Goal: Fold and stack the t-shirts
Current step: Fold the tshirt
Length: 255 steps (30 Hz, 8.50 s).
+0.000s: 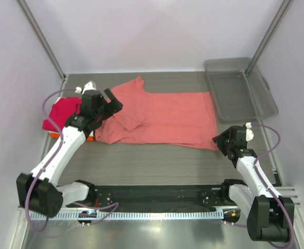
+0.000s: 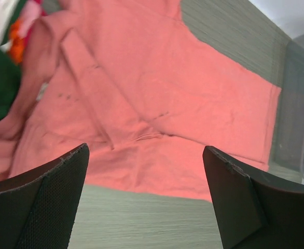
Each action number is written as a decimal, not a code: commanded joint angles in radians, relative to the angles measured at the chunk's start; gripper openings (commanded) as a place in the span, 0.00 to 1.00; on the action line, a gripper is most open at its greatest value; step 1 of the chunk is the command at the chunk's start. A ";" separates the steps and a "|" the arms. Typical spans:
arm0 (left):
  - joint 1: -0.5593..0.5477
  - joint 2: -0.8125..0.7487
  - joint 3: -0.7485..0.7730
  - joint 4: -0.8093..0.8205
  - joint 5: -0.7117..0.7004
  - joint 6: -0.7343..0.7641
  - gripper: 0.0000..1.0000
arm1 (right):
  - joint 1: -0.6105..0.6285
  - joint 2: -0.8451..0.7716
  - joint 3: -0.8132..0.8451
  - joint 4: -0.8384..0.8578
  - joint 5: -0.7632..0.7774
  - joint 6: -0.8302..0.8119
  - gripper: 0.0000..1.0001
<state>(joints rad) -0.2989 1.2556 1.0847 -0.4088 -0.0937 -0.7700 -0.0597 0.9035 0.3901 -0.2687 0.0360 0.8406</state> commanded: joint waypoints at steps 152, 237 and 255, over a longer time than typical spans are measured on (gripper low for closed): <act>0.130 -0.303 -0.054 -0.426 -0.336 -0.190 0.01 | 0.092 -0.122 0.382 -0.385 0.248 0.066 0.01; 0.110 1.128 0.934 -0.111 -0.077 0.297 0.93 | 0.290 0.680 0.756 0.019 0.044 -0.419 0.45; 0.110 1.074 0.883 0.169 0.058 0.448 1.00 | 0.290 0.704 0.762 0.017 0.024 -0.426 0.45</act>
<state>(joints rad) -0.1940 2.3829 1.9640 -0.3321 -0.0853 -0.3607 0.2234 1.6043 1.1156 -0.2699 0.0647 0.4210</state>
